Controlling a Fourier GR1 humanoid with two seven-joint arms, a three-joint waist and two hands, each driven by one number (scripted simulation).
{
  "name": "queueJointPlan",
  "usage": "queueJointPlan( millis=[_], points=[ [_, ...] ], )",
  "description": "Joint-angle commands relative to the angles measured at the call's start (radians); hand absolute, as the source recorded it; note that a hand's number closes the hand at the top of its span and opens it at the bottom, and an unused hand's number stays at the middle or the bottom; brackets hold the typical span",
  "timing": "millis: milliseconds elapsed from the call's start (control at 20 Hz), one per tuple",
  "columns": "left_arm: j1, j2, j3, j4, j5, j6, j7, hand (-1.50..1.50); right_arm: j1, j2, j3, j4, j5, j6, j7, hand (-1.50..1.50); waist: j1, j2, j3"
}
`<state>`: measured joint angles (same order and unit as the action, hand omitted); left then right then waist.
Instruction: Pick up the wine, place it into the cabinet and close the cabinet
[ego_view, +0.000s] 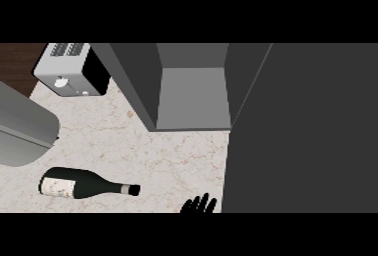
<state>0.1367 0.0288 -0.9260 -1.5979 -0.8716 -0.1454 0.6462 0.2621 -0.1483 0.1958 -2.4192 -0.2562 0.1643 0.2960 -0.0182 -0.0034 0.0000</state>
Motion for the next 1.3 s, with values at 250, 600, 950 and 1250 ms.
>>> queueJointPlan(
  millis=[250,600,950,1250],
  points=[
    [-0.032,-0.028,-0.197,0.043,0.014,0.127,0.164,-1.5,0.062,-0.018,0.043,-0.282,-0.023,-0.061,0.16,-1.5,-0.001,-0.001,-0.001],
    [-0.058,-0.025,-0.161,0.031,0.008,0.125,0.149,-1.5,0.042,-0.036,0.027,-0.315,-0.062,-0.087,0.209,-1.5,0.002,-0.002,-0.001],
    [-0.104,-0.028,-0.193,0.0,0.023,0.133,0.185,-1.5,0.046,-0.01,0.114,-0.321,0.023,-0.113,0.186,-1.5,-0.004,-0.004,-0.001],
    [-0.207,-0.024,-0.133,0.044,0.0,0.15,0.191,-1.5,0.011,-0.014,0.055,-0.265,-0.021,-0.113,0.177,-1.5,0.003,-0.001,0.0]
  ],
)
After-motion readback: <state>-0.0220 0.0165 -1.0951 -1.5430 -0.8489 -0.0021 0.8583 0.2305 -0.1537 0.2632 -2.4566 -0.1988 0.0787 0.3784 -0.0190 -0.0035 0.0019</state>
